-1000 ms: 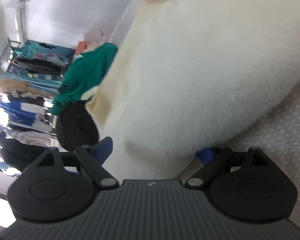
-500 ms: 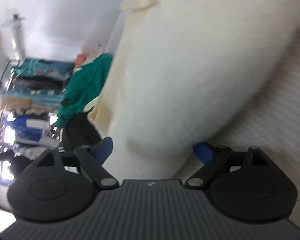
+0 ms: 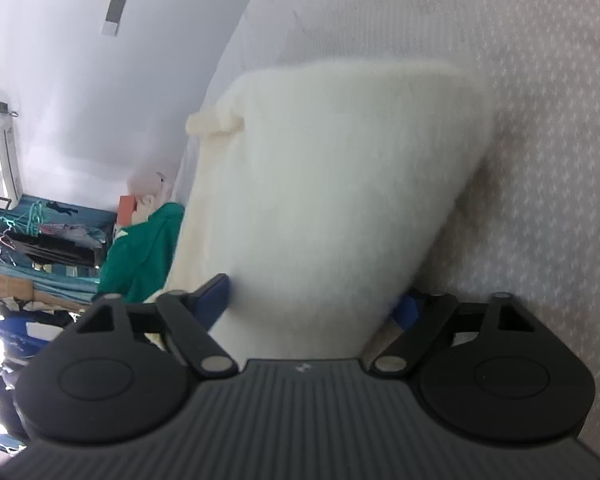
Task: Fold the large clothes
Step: 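Close both tools on the folded sweater edge, then lift the held edge with both tools and fold it over the sweater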
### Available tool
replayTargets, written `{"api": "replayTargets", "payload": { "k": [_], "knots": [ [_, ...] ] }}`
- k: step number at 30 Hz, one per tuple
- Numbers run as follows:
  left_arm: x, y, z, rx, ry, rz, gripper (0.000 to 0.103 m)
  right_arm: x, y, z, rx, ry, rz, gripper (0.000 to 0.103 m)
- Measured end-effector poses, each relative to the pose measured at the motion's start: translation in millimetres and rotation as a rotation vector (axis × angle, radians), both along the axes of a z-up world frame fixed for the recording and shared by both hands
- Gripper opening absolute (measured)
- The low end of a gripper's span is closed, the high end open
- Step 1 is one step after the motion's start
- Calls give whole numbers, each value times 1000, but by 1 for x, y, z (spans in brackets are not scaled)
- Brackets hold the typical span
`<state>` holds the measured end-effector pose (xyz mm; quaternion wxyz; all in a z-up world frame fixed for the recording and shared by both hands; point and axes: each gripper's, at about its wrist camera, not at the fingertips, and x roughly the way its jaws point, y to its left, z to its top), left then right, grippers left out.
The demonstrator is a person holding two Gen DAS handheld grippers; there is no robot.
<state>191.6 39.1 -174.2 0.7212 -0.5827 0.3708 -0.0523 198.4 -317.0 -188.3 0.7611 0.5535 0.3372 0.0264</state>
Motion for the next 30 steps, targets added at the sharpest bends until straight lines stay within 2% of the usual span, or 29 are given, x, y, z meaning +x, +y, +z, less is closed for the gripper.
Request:
{"api": "replayTargets", "payload": {
  "k": [1, 5, 6, 9, 12, 16, 18, 25, 30],
  "knots": [
    [1, -1, 3, 24, -4, -4, 60, 2, 1, 0, -1, 0, 4, 79],
    [2, -6, 21, 115, -22, -14, 45, 3, 7, 8, -50, -8, 23, 60],
    [1, -4, 25, 140, -27, -17, 43, 1, 6, 10, -58, -15, 26, 54],
    [-7, -12, 39, 199, -50, -20, 38, -2, 7, 17, -79, -41, 36, 45],
    [-14, -9, 45, 230, -69, -10, 36, -4, 9, 29, -104, -81, 57, 42],
    [-27, -7, 68, 296, -103, -27, 35, -14, 12, 47, -144, -112, 113, 42],
    [-20, -8, 67, 307, -112, -35, 35, -27, 10, 53, -161, -134, 132, 42],
    [-59, -14, 99, 382, -154, -49, 35, -69, 4, 66, -129, -164, 157, 42],
    [-100, -12, 112, 392, -176, -77, 35, -97, -1, 81, -134, -191, 170, 42]
  ]
}}
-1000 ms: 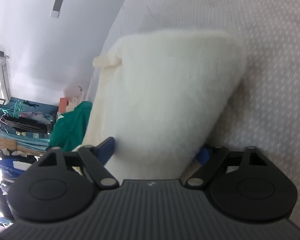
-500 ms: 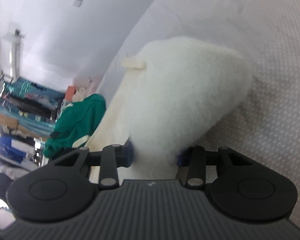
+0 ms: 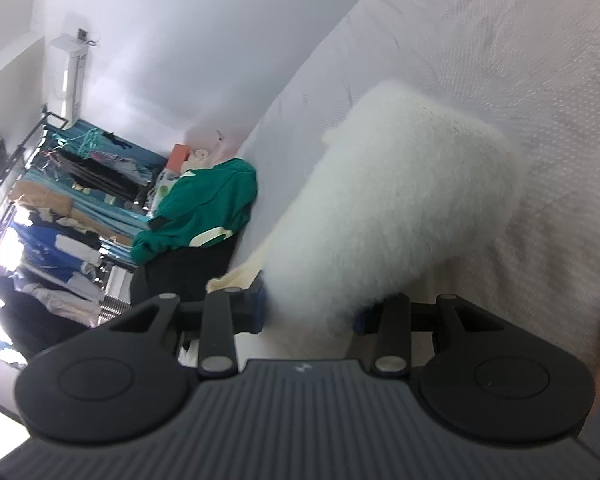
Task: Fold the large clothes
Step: 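Lift the held edge with both tools and fold it over the sweater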
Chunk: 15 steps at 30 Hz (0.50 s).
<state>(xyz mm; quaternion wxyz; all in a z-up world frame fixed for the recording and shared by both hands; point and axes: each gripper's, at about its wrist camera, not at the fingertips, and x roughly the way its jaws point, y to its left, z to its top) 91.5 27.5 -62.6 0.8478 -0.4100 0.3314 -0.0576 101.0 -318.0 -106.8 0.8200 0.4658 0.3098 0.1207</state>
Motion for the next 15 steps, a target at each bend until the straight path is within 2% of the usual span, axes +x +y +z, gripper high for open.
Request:
{"api": "replayTargets", "payload": {
  "k": [6, 11, 15],
  "knots": [
    [-37, 0, -4, -9, 8, 1, 35, -21, -1, 5, -21, -4, 15, 42],
    [-32, -5, -4, 6, -16, -17, 36, -19, -6, 6, -3, -5, 25, 42],
    [-23, -3, -6, -14, -13, -21, 39, -8, -9, 6, 31, 8, 29, 45]
  ]
}}
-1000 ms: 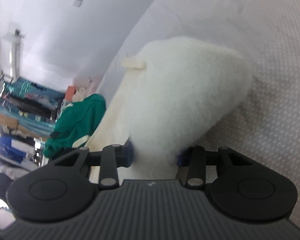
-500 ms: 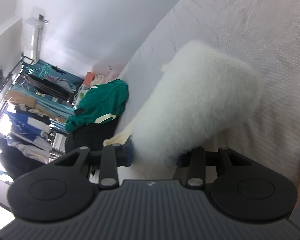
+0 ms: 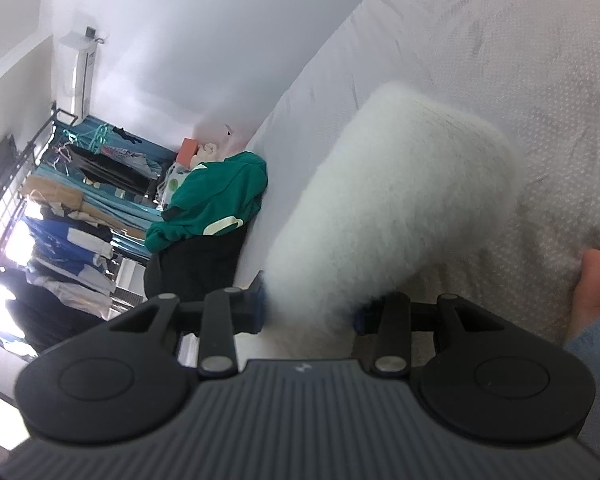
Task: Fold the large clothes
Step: 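Lift the held edge with both tools and fold it over the sweater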
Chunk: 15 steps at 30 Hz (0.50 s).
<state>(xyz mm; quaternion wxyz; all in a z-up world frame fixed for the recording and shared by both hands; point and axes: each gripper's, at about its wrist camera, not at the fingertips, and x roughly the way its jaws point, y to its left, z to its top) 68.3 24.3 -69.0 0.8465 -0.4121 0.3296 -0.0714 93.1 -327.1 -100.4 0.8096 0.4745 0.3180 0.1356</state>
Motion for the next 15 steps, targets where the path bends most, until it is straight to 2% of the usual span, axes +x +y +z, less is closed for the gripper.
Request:
{"api": "replayTargets", "payload": {
  "k": [5, 15],
  "knots": [
    [17, 4, 6, -14, -10, -10, 42, 14, -1, 2, 31, -7, 18, 48],
    [84, 1, 40, 70, -22, -31, 45, 64, -2, 12, 100, 6, 5, 53]
  ]
}}
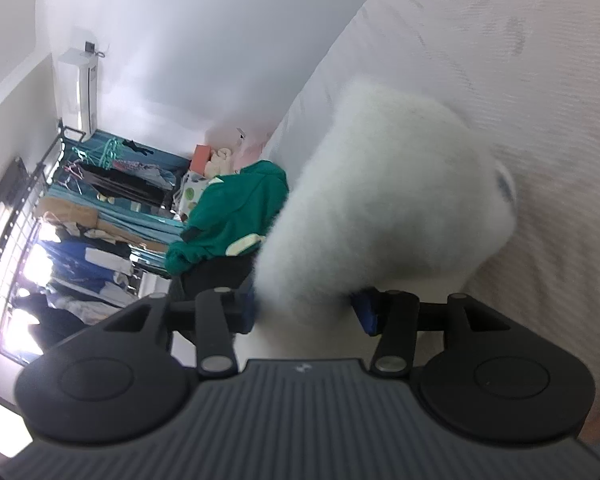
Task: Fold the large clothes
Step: 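Lift the held edge with both tools and fold it over the sweater, then open both tools and release the folded edge, then press the long folded bundle flat with both open tools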
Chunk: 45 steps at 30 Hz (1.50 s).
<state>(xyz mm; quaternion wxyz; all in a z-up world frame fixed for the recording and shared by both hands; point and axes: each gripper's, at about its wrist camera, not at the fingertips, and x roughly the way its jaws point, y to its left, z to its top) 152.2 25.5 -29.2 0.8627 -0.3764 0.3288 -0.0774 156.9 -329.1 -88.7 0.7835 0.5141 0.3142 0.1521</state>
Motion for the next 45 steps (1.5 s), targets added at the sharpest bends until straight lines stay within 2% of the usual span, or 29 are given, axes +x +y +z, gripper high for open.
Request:
{"api": "replayTargets", "payload": {
  "k": [5, 9, 13, 17, 21, 24, 33, 35, 38, 41, 45],
  "knots": [
    [42, 0, -2, 31, 8, 10, 47, 32, 8, 4, -18, 2, -1, 54],
    [80, -2, -12, 65, 48, 14, 47, 65, 16, -7, -57, 30, -10, 55],
    [117, -3, -25, 109, 66, 5, 47, 94, 16, -22, -55, 58, -9, 55],
    [142, 0, -44, 93, 44, 7, 49, 120, 15, -40, -44, 79, -9, 55],
    [162, -1, -65, 114, 13, 0, 49, 138, 10, -63, -2, 84, -17, 55],
    [174, 5, -78, 92, 13, 2, 49, 147, 9, -75, 36, 99, -19, 53],
    [178, 14, -79, 54, -19, -42, 49, 150, 6, -76, 77, 93, -17, 52],
    [174, 16, -71, 60, -13, -46, 53, 146, 5, -72, 70, 90, -5, 52],
    [155, 21, -52, 116, -67, -35, 67, 140, 2, -63, 10, 66, 17, 52],
    [133, 24, -42, 116, -105, -63, 68, 133, -3, -54, -47, 52, 12, 52],
    [113, 11, -39, 183, -110, -107, 68, 120, 2, -32, -207, -13, 18, 54]
  ]
}}
